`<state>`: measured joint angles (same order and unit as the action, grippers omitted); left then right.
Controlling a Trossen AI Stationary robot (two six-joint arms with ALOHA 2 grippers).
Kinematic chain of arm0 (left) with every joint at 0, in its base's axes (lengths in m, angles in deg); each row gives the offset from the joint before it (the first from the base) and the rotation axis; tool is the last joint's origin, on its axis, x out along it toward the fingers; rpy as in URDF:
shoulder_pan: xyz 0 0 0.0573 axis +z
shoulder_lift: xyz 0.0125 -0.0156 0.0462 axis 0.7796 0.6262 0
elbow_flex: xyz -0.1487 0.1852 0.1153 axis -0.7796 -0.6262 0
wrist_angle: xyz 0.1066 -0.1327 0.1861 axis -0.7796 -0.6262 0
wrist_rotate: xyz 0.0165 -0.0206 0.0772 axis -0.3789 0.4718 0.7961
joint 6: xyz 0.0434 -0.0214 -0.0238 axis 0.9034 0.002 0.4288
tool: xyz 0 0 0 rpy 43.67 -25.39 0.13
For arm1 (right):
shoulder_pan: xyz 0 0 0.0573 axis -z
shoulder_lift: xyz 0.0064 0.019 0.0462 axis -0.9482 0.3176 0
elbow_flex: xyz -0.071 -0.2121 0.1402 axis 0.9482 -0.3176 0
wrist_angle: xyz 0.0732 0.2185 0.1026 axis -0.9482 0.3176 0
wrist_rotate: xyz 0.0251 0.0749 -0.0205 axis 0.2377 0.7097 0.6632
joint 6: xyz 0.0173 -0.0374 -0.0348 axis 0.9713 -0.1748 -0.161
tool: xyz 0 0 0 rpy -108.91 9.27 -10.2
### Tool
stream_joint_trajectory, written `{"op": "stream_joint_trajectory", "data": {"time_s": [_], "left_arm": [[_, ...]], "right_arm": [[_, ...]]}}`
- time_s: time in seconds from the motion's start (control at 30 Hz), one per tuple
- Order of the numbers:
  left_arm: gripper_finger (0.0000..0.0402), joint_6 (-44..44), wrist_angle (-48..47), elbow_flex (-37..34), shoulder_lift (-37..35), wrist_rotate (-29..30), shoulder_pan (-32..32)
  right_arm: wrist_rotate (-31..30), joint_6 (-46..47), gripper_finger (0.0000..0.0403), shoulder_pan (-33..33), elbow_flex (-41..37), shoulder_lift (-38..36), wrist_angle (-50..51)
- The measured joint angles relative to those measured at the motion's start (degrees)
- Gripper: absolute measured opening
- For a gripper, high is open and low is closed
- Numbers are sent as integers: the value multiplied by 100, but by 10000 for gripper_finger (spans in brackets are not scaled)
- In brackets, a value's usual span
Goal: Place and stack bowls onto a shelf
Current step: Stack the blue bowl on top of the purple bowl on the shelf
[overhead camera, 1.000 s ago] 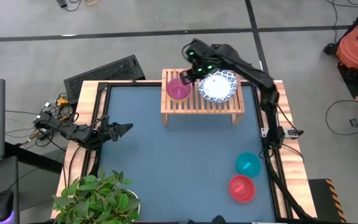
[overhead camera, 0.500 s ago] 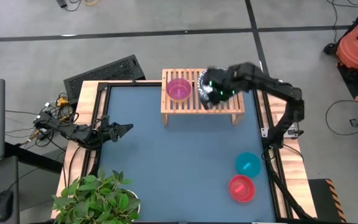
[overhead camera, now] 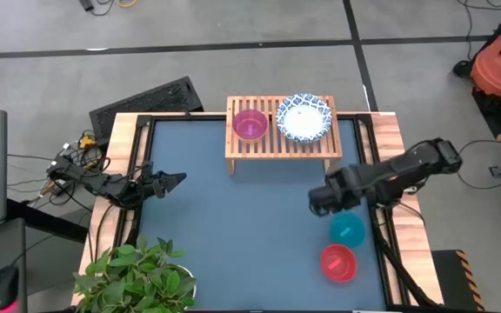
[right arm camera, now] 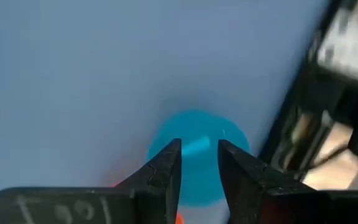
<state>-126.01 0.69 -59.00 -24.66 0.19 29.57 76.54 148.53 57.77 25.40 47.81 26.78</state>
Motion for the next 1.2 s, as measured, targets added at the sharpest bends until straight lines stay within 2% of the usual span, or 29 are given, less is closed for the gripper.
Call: {"op": "stream_joint_trajectory", "data": {"time_s": [0.27,0.5,0.87,1.2], "left_arm": [[94,-10,0,0,-1,39,1],[94,-51,0,2,-1,39,1],[94,3,-1,2,1,66,-1],[94,49,-2,2,-1,65,-1]], "right_arm": [[892,1519,130,-873,-1274,-102,-825],[1442,2755,130,-1397,-1862,-203,-1260],[1749,4517,130,-2329,-2110,-251,-1485],[1777,4792,129,-2392,-2878,-181,-2967]]}}
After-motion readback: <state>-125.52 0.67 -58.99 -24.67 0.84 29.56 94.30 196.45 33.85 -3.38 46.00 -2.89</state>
